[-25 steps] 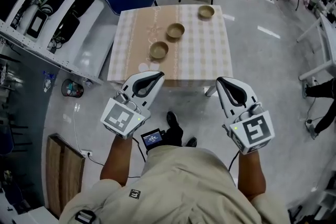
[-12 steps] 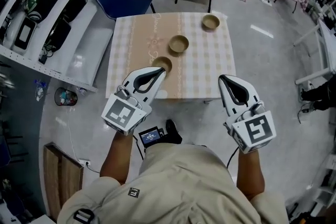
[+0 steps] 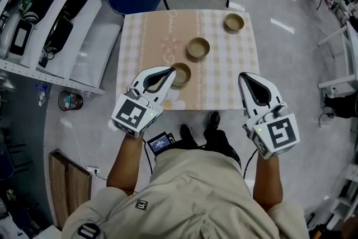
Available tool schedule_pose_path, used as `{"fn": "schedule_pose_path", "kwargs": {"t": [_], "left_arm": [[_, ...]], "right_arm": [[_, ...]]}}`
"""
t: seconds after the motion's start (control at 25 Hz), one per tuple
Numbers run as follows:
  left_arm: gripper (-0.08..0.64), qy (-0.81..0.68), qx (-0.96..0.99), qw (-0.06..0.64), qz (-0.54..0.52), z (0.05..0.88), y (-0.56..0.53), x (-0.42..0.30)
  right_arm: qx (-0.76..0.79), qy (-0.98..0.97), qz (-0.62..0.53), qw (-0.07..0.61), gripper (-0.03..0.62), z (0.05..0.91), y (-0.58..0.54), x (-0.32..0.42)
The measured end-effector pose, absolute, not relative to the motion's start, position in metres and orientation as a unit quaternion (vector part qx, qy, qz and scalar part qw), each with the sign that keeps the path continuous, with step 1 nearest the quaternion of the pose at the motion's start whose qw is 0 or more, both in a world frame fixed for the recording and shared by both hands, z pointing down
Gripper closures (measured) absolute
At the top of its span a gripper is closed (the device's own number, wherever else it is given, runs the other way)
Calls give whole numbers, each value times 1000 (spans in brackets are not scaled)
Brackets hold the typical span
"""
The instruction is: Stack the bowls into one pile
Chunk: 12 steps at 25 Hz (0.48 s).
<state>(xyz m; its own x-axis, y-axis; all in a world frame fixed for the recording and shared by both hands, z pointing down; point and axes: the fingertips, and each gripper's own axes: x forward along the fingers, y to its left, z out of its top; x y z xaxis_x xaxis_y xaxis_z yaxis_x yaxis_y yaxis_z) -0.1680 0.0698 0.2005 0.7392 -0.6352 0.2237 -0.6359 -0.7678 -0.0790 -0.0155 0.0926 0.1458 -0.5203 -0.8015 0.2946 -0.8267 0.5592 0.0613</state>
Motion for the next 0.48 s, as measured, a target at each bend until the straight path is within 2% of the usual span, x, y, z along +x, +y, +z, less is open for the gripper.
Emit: {"fn": "schedule_pose_path", "kwargs": {"t": [0.48], "left_arm": [[554,-396,901,85,155,301,0,-195]], "right_arm": [[395,-901,56,171,589,203,-15,-33]]}}
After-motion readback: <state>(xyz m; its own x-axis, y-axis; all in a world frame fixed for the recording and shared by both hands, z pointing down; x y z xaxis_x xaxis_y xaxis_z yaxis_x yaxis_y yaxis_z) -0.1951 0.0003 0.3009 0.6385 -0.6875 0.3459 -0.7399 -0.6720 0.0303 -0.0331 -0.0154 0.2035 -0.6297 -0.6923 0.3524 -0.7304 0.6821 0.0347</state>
